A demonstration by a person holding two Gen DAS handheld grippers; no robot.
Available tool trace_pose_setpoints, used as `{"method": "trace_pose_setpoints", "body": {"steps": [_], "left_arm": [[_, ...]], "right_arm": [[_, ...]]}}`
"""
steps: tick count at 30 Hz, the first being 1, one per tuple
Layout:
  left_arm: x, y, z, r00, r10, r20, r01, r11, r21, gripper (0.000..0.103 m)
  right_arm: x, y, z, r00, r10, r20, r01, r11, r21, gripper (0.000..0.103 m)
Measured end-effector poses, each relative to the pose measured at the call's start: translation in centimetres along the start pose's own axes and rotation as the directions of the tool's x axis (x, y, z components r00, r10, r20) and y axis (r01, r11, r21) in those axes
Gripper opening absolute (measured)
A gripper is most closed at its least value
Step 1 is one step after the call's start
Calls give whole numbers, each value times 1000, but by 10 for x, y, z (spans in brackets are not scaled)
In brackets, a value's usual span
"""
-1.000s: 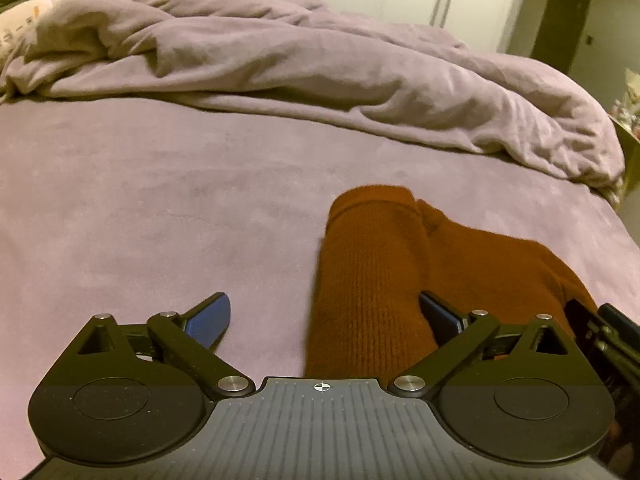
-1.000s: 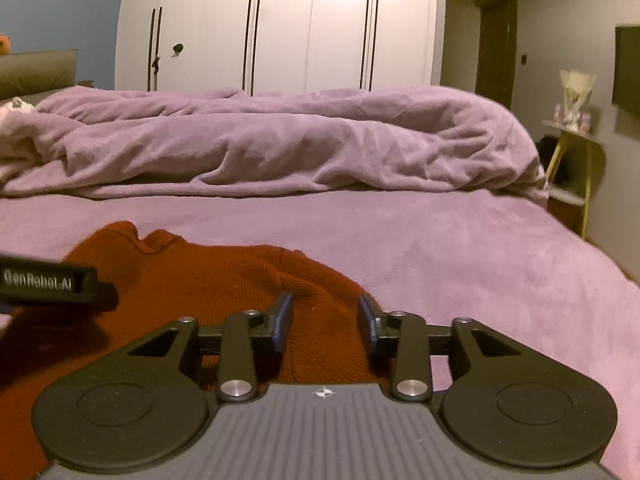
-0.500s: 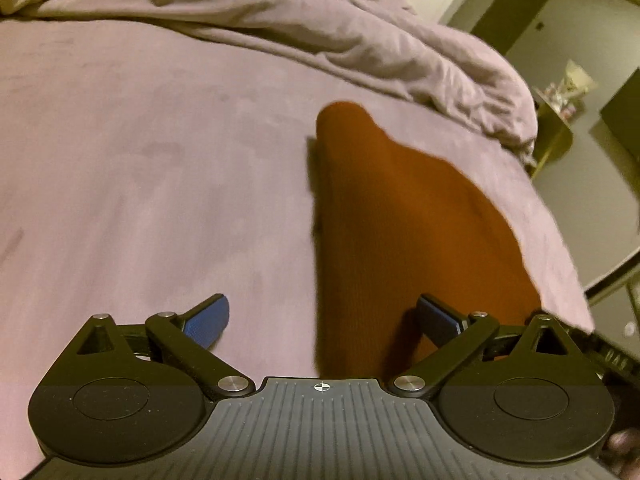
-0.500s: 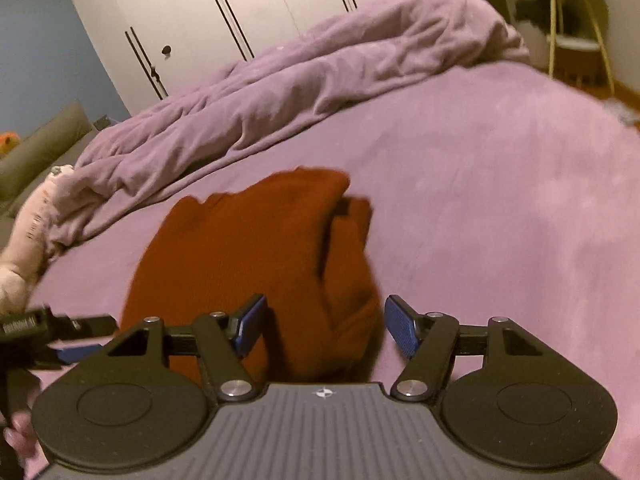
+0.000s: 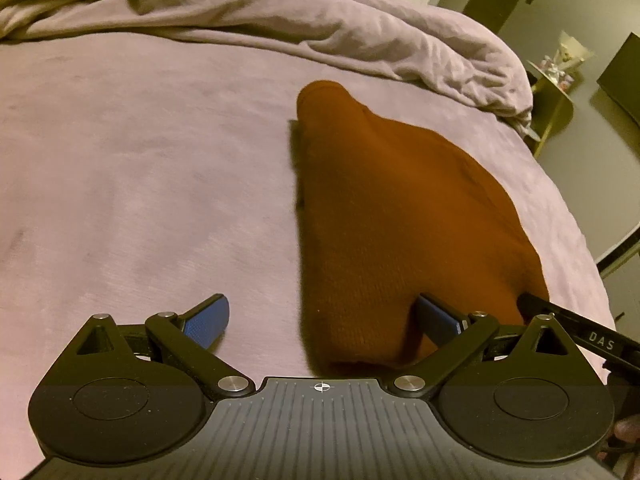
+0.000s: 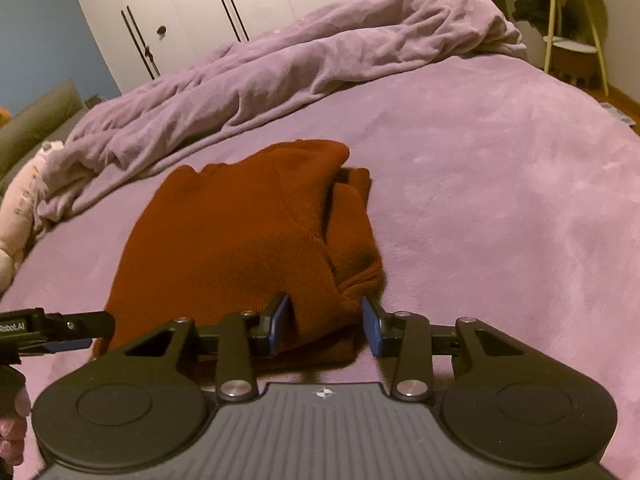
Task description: Fold small clothes
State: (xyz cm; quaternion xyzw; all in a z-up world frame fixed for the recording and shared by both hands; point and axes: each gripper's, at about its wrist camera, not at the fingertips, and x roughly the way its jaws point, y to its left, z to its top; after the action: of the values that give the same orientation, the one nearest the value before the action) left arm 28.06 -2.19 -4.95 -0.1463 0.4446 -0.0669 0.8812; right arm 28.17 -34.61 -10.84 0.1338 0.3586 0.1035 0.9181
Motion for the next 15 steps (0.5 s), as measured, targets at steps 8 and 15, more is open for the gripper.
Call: {"method": "trace_pose_setpoints", "body": {"steps": [8, 15], "left_arm": [[-2, 4, 2, 1000, -19, -10, 19, 1000, -1, 102], [1, 36, 29, 984, -173, 35, 176, 974, -142, 102]], "right_arm": [[2, -4, 4, 1000, -2, -12, 2, 1000, -2, 40], [5, -35, 24, 990, 137, 19, -138, 969, 205, 55]]}}
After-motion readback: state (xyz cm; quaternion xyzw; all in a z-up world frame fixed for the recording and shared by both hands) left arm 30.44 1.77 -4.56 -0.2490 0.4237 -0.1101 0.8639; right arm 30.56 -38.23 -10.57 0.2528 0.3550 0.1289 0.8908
